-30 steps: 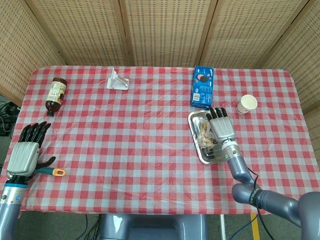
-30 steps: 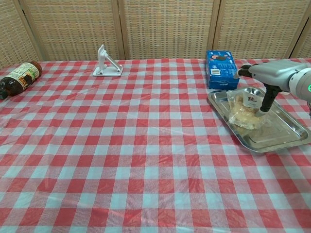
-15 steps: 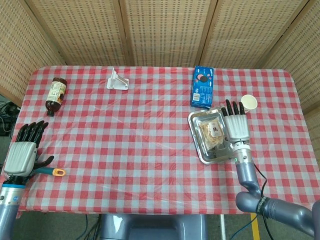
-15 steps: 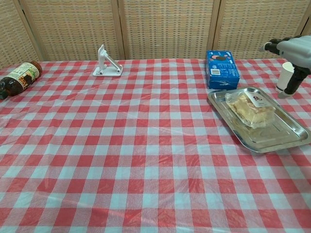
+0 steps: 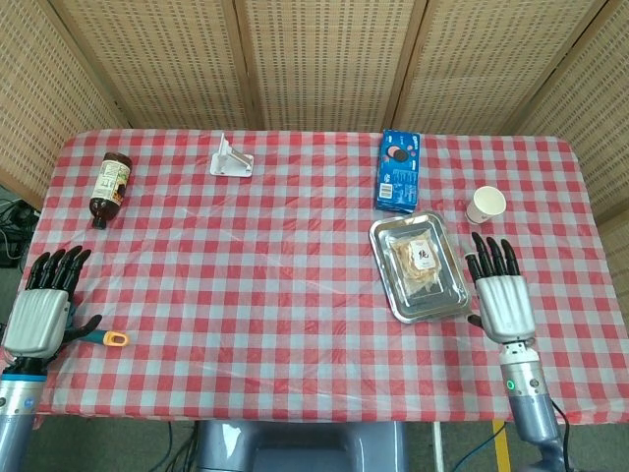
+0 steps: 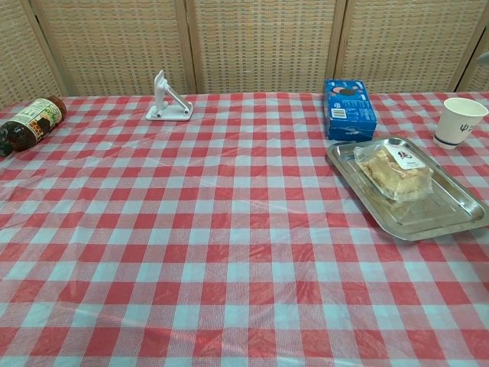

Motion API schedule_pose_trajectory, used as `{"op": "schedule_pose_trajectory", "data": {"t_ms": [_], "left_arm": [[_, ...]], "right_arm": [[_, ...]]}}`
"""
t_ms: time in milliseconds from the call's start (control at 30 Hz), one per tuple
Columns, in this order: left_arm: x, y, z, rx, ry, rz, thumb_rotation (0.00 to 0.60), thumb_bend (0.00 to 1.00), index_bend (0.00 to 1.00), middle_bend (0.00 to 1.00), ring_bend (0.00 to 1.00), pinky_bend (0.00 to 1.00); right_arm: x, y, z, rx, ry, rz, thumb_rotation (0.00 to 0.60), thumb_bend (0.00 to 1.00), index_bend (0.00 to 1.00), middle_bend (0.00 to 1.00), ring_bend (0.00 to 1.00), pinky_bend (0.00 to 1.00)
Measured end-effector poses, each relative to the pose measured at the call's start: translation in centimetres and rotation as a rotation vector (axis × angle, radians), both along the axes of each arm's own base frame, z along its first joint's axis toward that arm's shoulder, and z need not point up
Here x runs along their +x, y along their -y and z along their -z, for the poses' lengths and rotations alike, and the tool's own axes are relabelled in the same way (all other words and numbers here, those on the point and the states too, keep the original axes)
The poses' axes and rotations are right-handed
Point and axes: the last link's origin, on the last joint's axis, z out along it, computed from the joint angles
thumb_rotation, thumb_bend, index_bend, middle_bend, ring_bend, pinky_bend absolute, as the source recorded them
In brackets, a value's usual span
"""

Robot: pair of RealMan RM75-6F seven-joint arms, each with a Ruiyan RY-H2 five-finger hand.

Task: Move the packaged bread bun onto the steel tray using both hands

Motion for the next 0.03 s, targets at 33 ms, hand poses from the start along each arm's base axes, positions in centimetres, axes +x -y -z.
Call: {"op": "schedule_pose_trajectory", "data": {"t_ms": [33], "left_arm": [[-0.07,0.08,0.09,0.003,0.001,0.005,0.6,0.17,0.0,0.0,0.0,0.0]], "right_arm": [[-0.44,-0.37,-0.07,-0.007,0.005,-0.01,0.6,0.1,0.0,0.0,0.0,0.0]]}}
